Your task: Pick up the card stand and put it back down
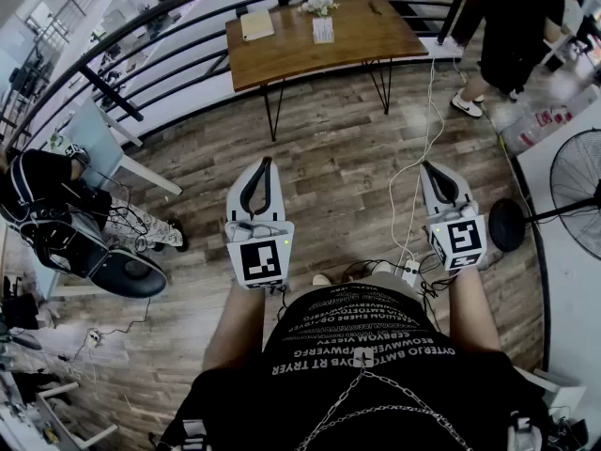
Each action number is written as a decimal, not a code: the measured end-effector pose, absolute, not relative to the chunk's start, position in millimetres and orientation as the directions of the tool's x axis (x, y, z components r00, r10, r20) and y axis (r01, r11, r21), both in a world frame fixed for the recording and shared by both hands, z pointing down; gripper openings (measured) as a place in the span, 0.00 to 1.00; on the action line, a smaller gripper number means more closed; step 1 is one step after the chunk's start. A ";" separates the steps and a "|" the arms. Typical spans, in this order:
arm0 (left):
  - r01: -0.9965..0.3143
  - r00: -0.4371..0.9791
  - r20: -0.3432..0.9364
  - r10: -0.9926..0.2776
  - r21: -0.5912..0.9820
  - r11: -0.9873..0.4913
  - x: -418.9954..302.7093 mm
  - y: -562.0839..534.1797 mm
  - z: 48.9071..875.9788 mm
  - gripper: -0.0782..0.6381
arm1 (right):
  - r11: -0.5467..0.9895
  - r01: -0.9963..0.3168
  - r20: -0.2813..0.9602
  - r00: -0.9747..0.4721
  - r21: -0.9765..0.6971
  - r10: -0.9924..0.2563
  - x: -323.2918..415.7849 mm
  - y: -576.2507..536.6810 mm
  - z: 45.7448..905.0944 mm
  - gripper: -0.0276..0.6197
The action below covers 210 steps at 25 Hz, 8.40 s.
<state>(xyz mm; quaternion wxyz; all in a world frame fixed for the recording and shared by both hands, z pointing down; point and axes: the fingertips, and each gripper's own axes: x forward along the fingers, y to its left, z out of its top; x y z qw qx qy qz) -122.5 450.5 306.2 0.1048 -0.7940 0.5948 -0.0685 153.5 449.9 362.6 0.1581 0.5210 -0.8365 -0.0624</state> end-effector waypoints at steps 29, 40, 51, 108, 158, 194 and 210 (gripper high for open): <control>-0.934 0.295 0.011 -0.955 -0.207 -0.291 -138.9 407.1 338.6 0.15 | 0.436 -0.877 0.227 -0.392 0.200 -0.892 149.0 403.2 384.4 0.06; -0.940 0.300 0.056 -0.952 -0.149 -0.305 -118.2 314.9 347.3 0.15 | 0.531 -0.830 0.220 -0.493 0.171 -0.842 144.3 306.5 395.4 0.06; -0.959 0.237 0.019 -0.971 -0.157 -0.237 -89.8 244.3 333.6 0.15 | 0.571 -0.807 0.230 -0.533 0.154 -0.814 172.5 231.1 397.7 0.06; -0.919 0.269 0.076 -0.960 -0.277 -0.279 -75.6 21.9 358.1 0.15 | 0.631 -0.773 0.186 -0.612 0.069 -0.769 165.0 -3.1 405.0 0.06; -0.883 0.384 0.131 -0.914 -0.237 -0.405 -124.6 -133.5 385.9 0.15 | 0.504 -0.862 0.328 -0.460 0.060 -0.825 127.6 -132.8 453.0 0.20; -0.915 0.264 0.290 -0.920 -0.225 -0.334 -91.5 -297.8 430.2 0.15 | 0.739 -0.649 0.568 -0.682 -0.179 -0.461 108.1 -316.3 670.6 0.32; -0.955 0.166 0.365 -0.916 -0.171 -0.241 -109.6 -280.8 472.1 0.15 | 0.759 -0.585 0.626 -0.713 -0.284 -0.315 84.0 -351.8 766.8 0.34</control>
